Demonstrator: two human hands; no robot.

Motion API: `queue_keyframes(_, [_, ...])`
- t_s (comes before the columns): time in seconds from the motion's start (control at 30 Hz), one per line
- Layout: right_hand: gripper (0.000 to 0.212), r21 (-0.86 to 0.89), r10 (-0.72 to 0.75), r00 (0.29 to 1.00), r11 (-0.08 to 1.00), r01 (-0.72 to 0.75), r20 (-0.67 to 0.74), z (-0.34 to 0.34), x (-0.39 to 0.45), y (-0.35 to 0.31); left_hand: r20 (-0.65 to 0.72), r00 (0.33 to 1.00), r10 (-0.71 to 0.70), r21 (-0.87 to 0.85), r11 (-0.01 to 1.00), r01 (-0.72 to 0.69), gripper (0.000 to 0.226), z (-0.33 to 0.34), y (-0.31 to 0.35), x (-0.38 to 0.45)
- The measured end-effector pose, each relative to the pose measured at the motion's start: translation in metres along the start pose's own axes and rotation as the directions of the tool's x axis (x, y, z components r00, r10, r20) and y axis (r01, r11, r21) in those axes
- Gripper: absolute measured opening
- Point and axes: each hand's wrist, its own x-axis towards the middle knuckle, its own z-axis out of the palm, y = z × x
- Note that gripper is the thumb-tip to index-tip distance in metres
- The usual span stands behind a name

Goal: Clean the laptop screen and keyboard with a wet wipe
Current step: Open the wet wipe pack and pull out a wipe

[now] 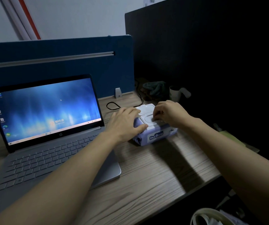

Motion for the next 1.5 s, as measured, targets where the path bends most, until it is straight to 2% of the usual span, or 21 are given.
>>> queue_keyframes(0.23, [0.007, -0.181, -0.073, 0.994, 0.980, 0.087, 0.079, 0.012, 0.002, 0.001, 0.006, 1.000, 0.004, 0.004, 1.000, -0.004, 0.067, 0.001, 0.000, -0.001])
queue_keyframes(0.3, [0.017, -0.187, -0.055, 0.995, 0.980, 0.070, 0.084, 0.013, 0.000, 0.001, 0.012, 1.000, 0.002, -0.005, 1.000, -0.002, 0.068, 0.001, 0.001, -0.001])
queue_keyframes(0.4, [0.021, -0.148, -0.030, 0.995, 0.988, 0.044, 0.097, 0.009, -0.001, 0.001, 0.013, 1.000, 0.004, -0.011, 1.000, -0.004, 0.068, 0.001, 0.002, -0.002])
queue_keyframes(0.5, [0.013, -0.105, -0.027, 0.993, 0.994, 0.039, 0.112, 0.007, -0.001, 0.001, 0.009, 1.000, 0.001, -0.006, 1.000, -0.001, 0.067, 0.000, 0.001, -0.002])
queue_keyframes(0.57, [0.002, 0.008, -0.030, 0.995, 1.000, 0.030, 0.094, 0.004, -0.002, 0.002, 0.014, 1.000, -0.002, -0.005, 1.000, 0.002, 0.066, -0.001, 0.001, -0.002])
queue_keyframes(0.67, [0.010, 0.155, -0.031, 0.997, 0.988, 0.019, 0.074, -0.004, -0.002, 0.003, 0.020, 1.000, -0.006, -0.009, 1.000, 0.006, 0.065, -0.001, 0.001, -0.002])
queue_keyframes(0.83, [0.010, -0.015, -0.084, 0.995, 0.996, 0.085, 0.062, -0.004, 0.005, -0.003, 0.023, 1.000, -0.008, -0.008, 1.000, 0.009, 0.062, -0.001, 0.000, -0.003])
queue_keyframes(1.03, [0.013, -0.120, -0.094, 0.983, 0.986, 0.114, 0.159, 0.003, 0.006, -0.003, 0.050, 0.998, -0.035, -0.018, 0.999, 0.036, 0.062, 0.002, -0.003, -0.005])
queue_keyframes(1.17, [0.011, -0.021, -0.043, 0.988, 0.999, 0.047, 0.150, 0.001, 0.005, -0.004, 0.054, 0.998, -0.030, -0.025, 0.999, 0.031, 0.063, 0.002, -0.003, -0.005])
queue_keyframes(1.33, [0.015, 0.131, 0.010, 0.999, 0.991, -0.017, 0.050, 0.000, -0.002, 0.002, 0.070, 0.997, -0.023, -0.022, 0.999, 0.025, 0.065, -0.001, -0.002, -0.002])
queue_keyframes(1.5, [0.006, 0.281, 0.040, 0.998, 0.958, -0.053, 0.052, -0.005, -0.002, 0.002, 0.073, 0.997, -0.019, -0.018, 1.000, 0.020, 0.065, -0.003, -0.002, -0.002])
